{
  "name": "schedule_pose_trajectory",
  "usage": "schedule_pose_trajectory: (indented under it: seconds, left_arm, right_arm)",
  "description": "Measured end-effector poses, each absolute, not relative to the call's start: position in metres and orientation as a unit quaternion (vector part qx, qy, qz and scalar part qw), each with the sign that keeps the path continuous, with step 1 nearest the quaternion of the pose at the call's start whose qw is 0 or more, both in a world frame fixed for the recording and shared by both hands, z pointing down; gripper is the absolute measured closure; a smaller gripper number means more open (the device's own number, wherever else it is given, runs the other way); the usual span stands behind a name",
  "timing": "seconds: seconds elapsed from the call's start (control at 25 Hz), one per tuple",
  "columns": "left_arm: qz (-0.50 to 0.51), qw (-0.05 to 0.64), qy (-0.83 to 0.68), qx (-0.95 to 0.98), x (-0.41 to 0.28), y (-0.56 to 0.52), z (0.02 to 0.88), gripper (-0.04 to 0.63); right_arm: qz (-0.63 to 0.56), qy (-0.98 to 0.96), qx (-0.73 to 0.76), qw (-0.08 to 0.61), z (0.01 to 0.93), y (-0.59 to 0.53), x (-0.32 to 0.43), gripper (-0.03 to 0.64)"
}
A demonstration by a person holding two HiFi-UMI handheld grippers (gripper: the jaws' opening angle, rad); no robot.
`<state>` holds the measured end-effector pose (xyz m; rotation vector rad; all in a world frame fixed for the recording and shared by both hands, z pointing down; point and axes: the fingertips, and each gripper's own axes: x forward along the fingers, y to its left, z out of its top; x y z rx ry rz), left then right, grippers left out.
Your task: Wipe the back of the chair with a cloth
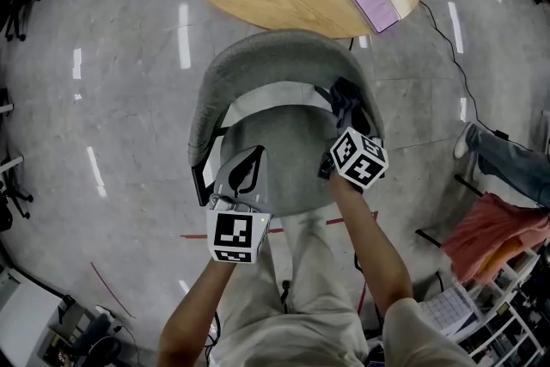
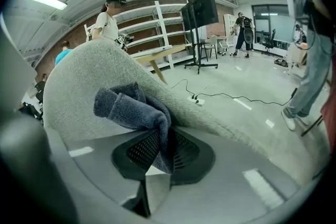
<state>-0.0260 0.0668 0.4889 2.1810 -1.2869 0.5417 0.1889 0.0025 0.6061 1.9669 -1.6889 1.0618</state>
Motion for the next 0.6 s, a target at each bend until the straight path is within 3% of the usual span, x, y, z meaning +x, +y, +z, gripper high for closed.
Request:
schedule_pose_trajectory:
  seconds: [0.6]
  left_arm:
    - [0.197, 0.269, -0.482, 0.81, -0.029, 0.086, 0.481, 0.595]
  right_arm:
    - [0.385, -0.515, 0.75, 0.156, 0.601, 0.06, 0.237, 0.541]
